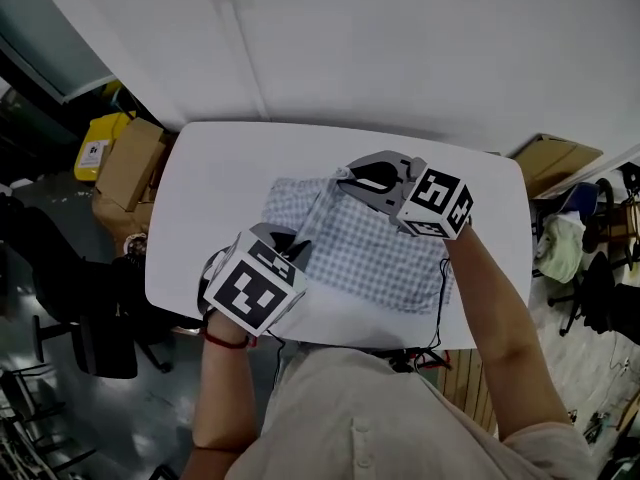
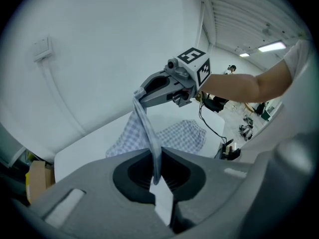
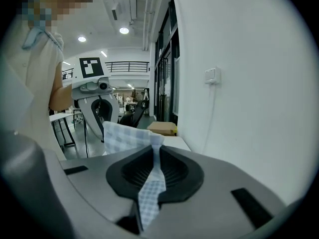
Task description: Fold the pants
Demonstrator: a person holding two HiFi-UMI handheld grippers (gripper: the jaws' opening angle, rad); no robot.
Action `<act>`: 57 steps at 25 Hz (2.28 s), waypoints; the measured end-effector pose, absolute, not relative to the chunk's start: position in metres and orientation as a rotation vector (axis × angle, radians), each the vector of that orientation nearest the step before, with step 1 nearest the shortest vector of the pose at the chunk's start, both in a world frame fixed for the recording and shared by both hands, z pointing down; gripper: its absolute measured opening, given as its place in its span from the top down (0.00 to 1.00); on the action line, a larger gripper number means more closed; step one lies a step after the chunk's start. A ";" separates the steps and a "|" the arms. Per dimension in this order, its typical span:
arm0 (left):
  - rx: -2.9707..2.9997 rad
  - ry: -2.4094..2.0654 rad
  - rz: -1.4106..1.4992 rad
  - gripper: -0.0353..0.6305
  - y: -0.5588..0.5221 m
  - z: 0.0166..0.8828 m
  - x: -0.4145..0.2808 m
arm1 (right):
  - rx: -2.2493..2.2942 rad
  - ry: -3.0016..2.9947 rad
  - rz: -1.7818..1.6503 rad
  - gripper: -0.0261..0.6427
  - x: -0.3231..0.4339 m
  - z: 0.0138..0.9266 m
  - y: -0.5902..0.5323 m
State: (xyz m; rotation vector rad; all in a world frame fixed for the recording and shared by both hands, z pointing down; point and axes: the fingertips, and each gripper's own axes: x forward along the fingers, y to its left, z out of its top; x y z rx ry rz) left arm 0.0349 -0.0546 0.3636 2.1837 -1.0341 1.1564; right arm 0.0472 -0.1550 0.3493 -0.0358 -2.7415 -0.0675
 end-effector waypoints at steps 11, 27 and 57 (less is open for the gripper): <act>2.262 -0.815 1.257 0.92 -0.037 0.380 0.130 | 0.039 -2.722 -0.008 0.89 0.135 0.370 -0.142; 2.239 -0.551 1.463 0.92 -0.019 0.456 0.229 | 0.118 -2.573 0.094 0.89 0.232 0.458 -0.126; 2.232 -0.456 1.484 0.92 0.003 0.564 0.349 | 0.161 -2.320 0.122 0.88 0.330 0.550 -0.110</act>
